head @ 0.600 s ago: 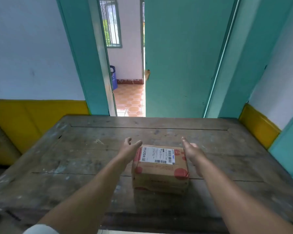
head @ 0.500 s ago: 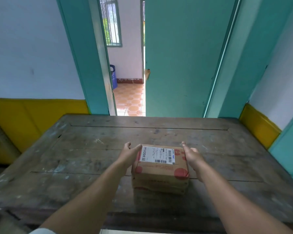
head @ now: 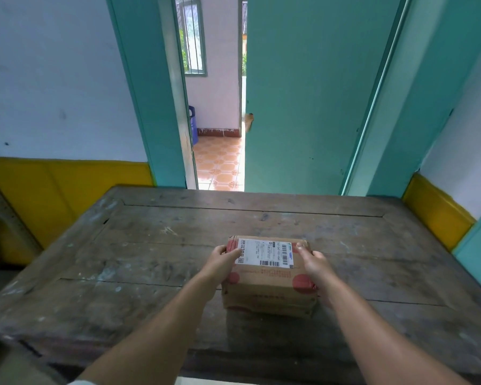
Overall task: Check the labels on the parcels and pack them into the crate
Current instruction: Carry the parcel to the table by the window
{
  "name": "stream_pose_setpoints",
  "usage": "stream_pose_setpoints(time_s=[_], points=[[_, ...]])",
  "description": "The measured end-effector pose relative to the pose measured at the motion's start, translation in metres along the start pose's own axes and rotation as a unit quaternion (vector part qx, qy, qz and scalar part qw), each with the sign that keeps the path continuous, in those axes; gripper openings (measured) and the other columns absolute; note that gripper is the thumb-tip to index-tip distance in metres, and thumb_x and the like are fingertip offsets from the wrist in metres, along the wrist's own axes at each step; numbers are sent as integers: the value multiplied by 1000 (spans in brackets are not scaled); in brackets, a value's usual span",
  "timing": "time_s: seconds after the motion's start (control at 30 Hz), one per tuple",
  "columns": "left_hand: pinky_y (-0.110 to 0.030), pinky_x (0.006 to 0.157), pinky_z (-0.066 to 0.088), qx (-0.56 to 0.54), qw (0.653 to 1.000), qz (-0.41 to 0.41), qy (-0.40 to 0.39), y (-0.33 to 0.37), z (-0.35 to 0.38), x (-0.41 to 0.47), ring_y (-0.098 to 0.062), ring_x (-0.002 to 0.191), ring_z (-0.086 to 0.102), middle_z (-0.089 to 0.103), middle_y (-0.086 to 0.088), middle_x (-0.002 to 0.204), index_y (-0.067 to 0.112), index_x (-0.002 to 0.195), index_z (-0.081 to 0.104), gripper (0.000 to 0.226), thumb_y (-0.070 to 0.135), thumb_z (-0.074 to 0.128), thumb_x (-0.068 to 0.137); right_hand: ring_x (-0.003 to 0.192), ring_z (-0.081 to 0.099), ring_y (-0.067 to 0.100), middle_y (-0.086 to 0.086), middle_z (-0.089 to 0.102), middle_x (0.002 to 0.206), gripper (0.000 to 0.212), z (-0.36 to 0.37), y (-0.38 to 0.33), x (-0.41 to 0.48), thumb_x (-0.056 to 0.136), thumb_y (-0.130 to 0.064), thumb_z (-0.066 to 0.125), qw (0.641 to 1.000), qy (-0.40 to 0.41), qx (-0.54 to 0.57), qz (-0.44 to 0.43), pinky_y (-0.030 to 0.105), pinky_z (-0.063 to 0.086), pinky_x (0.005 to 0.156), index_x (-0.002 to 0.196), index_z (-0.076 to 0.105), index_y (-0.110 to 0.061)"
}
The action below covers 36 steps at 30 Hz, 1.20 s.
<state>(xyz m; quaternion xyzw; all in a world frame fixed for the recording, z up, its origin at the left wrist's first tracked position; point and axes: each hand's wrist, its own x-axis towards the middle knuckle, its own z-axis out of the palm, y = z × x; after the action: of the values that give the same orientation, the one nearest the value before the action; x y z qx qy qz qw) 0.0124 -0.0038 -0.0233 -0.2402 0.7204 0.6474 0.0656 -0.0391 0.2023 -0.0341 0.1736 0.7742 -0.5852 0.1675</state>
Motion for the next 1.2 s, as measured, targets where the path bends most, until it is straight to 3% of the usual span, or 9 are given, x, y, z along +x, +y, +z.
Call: stream_pose_setpoints(time_s=[0.2,0.3,0.43,0.6,0.77,0.83,1.0,1.13,1.2], points=[[-16,50,53,-40,998,36,24,0,-18,-3,-11,83,65,65,1,100,10,147,49,45,19,56,103,86,69,21,2,73,93,39,14,-13,-6,101,-53,47,998,29,-15,-51,30,49,61,116,61,-20],[-18,52,54,-83,994,56,41,1,-29,-9,-14,80,68,72,-2,100,16,143,54,40,21,54,104,87,67,21,2,72,99,38,23,-22,-8,102,-47,49,995,52,-21,-86,30,49,60,125,57,-18],[-19,55,53,-119,986,80,85,0,-47,-19,-16,92,68,71,-2,109,23,142,55,37,26,53,105,89,66,21,4,67,107,44,41,-34,-17,100,-41,56,992,53,17,-112,32,51,63,136,48,-17],[-33,80,50,-134,974,104,148,-5,-78,-26,-21,115,57,59,-5,139,31,146,52,43,31,56,103,82,68,16,0,71,96,25,69,-44,-34,100,-31,57,990,-14,66,-125,23,49,51,124,56,-26],[-37,95,49,-152,964,121,181,-16,-114,-44,-22,124,52,49,-3,146,34,150,46,54,29,62,99,82,70,17,2,74,96,22,110,-49,-52,97,-27,58,983,-83,79,-142,22,51,51,118,55,-33],[-39,96,49,-163,962,119,185,-19,-127,-53,-21,121,54,50,0,145,36,151,44,55,28,61,100,84,71,18,1,75,96,28,125,-49,-57,96,-29,60,981,-95,80,-148,24,53,54,123,58,-32],[-28,74,44,-169,957,113,208,-37,-159,-94,-5,97,52,51,6,128,37,156,34,59,27,56,102,96,67,21,-1,68,104,61,161,-42,-86,92,-32,66,975,-146,67,-152,29,52,62,149,45,-33],[-44,100,50,-193,948,106,231,-51,-170,-139,-15,107,58,58,6,128,39,155,34,59,27,57,102,93,70,21,0,71,103,56,171,-36,-115,92,-32,67,968,-189,54,-158,28,55,58,145,49,-33],[-52,108,47,-212,941,100,242,-60,-173,-166,-20,113,60,60,9,122,40,155,34,60,28,58,102,79,73,13,-8,75,87,39,172,-30,-134,92,-31,68,961,-213,49,-168,23,55,51,130,57,-36]])
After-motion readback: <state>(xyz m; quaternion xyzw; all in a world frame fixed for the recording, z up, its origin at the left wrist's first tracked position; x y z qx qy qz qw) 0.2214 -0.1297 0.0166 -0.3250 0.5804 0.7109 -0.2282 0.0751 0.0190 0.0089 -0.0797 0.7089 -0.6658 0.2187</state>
